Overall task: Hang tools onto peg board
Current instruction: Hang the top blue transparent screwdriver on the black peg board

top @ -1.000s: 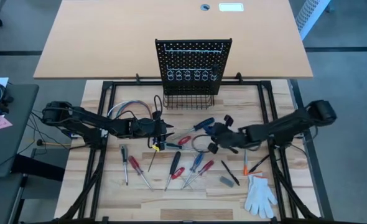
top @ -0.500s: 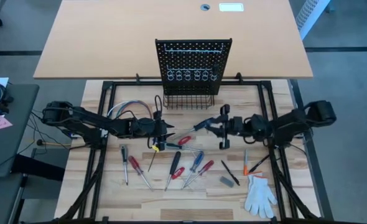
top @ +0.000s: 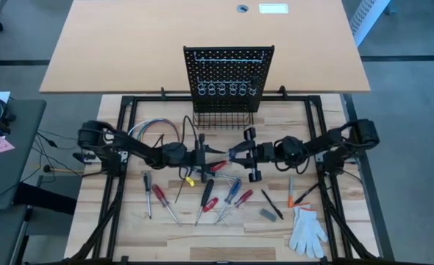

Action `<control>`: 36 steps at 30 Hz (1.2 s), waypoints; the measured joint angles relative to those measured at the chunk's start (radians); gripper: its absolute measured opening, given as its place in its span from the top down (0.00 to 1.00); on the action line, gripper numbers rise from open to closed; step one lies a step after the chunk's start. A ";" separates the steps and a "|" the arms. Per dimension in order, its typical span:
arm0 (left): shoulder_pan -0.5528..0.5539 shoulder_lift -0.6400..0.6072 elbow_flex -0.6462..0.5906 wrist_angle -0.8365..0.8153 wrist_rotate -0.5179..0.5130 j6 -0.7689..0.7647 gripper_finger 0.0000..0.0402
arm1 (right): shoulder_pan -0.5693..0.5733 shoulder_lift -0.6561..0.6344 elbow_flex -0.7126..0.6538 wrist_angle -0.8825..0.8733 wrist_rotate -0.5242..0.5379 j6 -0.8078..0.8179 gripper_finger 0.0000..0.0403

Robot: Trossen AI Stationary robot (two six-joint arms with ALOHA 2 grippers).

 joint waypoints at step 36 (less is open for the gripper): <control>-0.003 0.003 0.132 -0.217 0.153 -0.112 0.99 | -0.001 -0.002 0.002 -0.081 0.005 0.028 0.70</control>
